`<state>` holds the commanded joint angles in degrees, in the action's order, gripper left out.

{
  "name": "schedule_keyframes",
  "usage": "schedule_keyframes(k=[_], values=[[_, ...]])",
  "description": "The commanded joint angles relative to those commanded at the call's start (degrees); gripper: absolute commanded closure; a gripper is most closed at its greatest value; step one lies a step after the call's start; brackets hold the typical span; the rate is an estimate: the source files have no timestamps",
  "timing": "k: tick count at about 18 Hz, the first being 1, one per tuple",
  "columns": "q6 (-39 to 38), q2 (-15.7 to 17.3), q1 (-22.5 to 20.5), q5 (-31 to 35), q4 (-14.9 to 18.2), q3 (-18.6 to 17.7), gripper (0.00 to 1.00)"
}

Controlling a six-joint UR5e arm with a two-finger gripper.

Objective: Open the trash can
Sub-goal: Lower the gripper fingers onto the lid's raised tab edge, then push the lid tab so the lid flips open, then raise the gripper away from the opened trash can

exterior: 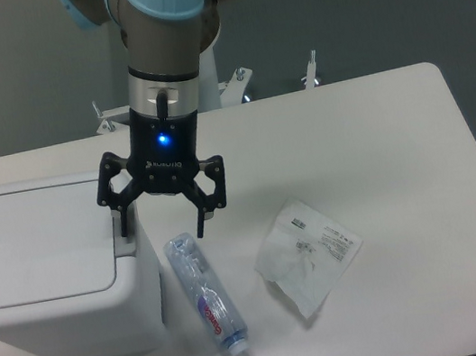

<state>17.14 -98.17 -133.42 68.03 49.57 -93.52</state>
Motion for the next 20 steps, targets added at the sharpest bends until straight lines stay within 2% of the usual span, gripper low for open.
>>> schedule_keyframes(k=[5,11,15,17,20], values=[[0.0,-0.53,0.0,0.0,0.0,0.35,0.0],[-0.44,0.79,-0.35,-0.09,0.26,3.6,0.0],[0.26,0.97,-1.23,0.0,0.18,4.13,0.0],[2.45,0.97,-3.24,0.26,0.35,4.57,0.0],[10.35,0.88,-5.01,6.84,0.35,4.04,0.0]])
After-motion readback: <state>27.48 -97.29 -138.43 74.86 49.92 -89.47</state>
